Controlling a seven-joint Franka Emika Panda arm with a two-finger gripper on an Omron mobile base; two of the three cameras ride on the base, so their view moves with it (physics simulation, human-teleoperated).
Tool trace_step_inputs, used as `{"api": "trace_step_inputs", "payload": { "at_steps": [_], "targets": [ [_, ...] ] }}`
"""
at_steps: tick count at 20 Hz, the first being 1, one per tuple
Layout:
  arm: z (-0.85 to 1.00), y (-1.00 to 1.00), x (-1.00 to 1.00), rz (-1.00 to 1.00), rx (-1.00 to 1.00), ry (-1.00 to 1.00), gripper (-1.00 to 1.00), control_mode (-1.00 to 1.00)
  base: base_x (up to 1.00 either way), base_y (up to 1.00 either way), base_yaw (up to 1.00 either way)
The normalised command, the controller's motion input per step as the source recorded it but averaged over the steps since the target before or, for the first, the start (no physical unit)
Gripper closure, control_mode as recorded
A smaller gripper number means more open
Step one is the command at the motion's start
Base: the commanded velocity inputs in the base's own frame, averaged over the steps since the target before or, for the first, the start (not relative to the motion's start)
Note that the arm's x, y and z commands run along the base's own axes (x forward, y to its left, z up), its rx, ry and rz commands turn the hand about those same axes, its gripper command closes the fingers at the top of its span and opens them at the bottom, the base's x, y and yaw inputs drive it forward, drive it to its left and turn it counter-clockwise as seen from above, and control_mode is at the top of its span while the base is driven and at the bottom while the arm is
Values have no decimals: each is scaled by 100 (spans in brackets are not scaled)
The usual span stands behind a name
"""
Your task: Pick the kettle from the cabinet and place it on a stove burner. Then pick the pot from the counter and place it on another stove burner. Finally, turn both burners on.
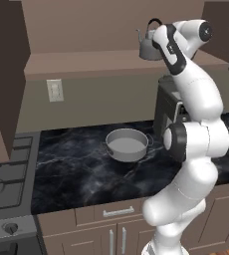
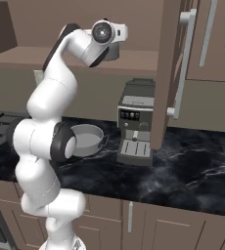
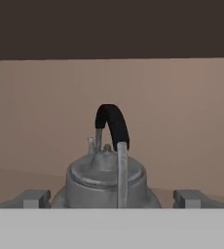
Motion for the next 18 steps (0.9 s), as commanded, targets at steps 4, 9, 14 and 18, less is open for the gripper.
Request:
{"api": "trace_step_inputs", "payload": {
  "at_steps": [4, 9, 14, 18],
  "targets": [
    [0, 0, 28, 4, 0, 0, -100, -100, 0, 0, 0],
    [0, -1, 27, 5, 0, 0, -100, -100, 0, 0, 0],
    [0, -2, 17, 3, 0, 0, -100, -100, 0, 0, 0],
    [0, -1, 11, 3, 0, 0, 100, -100, 0, 0, 0]
  ]
}}
